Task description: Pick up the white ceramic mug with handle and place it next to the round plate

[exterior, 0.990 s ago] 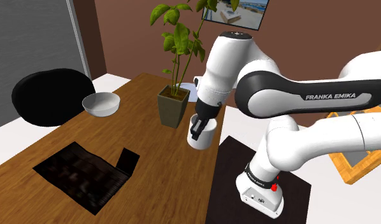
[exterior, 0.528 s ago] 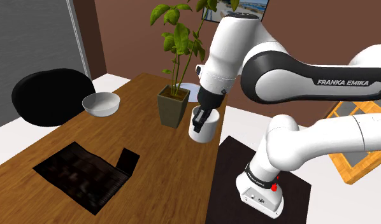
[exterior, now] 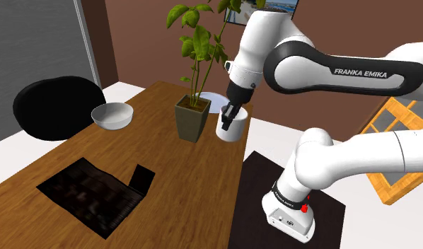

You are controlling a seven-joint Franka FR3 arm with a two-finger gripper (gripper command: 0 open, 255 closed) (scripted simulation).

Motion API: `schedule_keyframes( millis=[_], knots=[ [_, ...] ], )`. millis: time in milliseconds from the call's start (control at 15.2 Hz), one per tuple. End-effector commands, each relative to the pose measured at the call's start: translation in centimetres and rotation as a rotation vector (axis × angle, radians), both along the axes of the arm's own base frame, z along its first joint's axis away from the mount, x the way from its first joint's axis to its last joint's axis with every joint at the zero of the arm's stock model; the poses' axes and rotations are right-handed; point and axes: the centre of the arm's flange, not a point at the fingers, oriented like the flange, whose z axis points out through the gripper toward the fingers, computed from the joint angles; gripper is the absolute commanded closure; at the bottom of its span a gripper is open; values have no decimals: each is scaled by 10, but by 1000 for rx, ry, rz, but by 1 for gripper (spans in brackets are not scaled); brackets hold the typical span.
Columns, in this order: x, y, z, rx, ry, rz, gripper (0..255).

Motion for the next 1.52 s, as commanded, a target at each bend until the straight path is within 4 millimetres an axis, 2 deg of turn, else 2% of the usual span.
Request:
schedule_keyframes(
  millis=[0,1452],
  knots=[
    [6,-26,-1,0,0,2,255],
    [103,-300,0,0,0,2,255]
  ],
)
